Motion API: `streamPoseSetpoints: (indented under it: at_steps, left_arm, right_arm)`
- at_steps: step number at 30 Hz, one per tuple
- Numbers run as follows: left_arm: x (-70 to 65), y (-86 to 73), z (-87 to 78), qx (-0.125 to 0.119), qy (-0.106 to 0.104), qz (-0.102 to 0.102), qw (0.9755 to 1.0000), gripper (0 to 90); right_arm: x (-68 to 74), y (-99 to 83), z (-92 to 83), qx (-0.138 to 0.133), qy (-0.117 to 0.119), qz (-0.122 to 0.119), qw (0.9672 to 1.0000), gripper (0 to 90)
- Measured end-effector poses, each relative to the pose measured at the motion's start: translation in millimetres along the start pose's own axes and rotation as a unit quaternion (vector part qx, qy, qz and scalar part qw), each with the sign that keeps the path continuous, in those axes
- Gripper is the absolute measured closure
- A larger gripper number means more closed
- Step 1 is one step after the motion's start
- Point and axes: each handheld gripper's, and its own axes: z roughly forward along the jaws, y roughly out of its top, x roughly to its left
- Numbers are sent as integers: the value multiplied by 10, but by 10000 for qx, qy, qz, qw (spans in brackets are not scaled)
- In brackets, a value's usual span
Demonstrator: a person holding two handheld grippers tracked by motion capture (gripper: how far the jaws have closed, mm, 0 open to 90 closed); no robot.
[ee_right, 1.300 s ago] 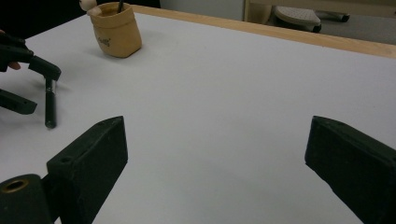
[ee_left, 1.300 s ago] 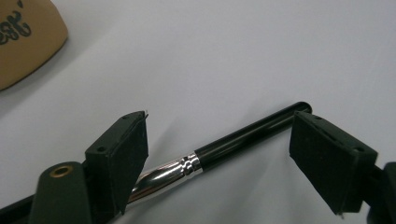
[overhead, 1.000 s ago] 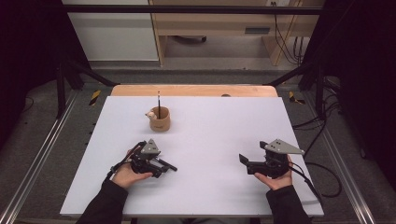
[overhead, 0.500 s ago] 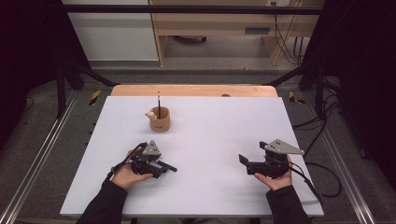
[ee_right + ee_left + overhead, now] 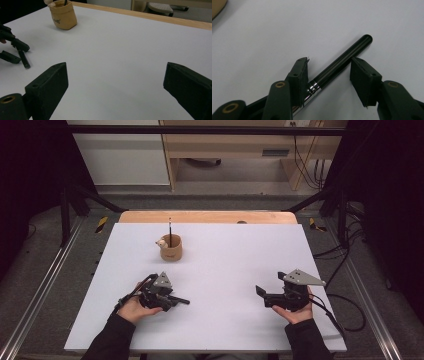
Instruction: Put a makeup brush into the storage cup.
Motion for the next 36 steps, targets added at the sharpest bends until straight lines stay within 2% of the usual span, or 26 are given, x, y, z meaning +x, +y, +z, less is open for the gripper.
streamPoseSetpoints:
  at_steps: [4,17,27,36]
  left_arm:
    - [-18,7,-26,141,-57,93,9998,540]
    - [-69,13,-69,352,-152,238,9990,648]
    - [-102,13,-98,501,-258,294,9980,711]
    - [-125,24,-111,624,-258,355,9971,782]
  right_arm:
    - [1,-1,1,3,0,-1,10000,64]
    - [3,-2,2,10,-1,1,10000,64]
    - [2,-1,-1,-1,6,3,10000,64]
    - [4,-1,0,8,6,8,10000,65]
